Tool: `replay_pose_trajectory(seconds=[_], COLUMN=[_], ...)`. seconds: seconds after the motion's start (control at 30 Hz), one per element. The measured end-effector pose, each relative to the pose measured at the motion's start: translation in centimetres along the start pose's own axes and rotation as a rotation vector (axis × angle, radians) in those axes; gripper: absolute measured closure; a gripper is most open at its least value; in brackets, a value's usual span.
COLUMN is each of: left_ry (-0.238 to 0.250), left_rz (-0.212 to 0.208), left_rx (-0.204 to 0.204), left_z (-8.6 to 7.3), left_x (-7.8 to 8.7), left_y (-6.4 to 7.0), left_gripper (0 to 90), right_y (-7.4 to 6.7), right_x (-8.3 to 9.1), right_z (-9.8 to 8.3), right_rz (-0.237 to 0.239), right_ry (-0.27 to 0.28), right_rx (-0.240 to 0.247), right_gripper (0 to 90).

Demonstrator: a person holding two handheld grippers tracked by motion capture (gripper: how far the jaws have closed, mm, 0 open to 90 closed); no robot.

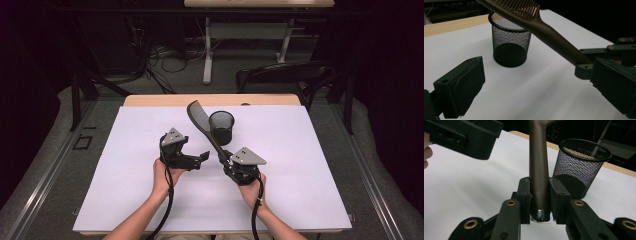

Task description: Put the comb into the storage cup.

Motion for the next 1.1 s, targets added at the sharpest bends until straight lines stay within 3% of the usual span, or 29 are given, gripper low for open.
replay_pose_trajectory(seconds=[1.0, 1.1], left_ry=[0.054, 0.053], left_rz=[-0.041, -0.057], left_rx=[0.068, 0.076], left_z=[1.1, 1.1], left_x=[-0.6, -0.7], left_y=[1.2, 1.3], left_gripper=[0.7, 5.9], right_y=[-0.4, -0.6], right_x=[-0.2, -0.2], right_z=[0.3, 0.3], right_rz=[0.004, 0.001], right_ry=[0.026, 0.034], right_rx=[-0.041, -0.037], right_gripper=[72.5, 72.5])
Point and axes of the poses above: each handheld gripper's, and its own axes: x roughly backward along the jaws, z roughly out of its top, y roughly to its right, the point moved 8 cm from there along -x, roughly forward along the jaws, and after that the axes turned 3 degrees about x, right-handed, at the moved point
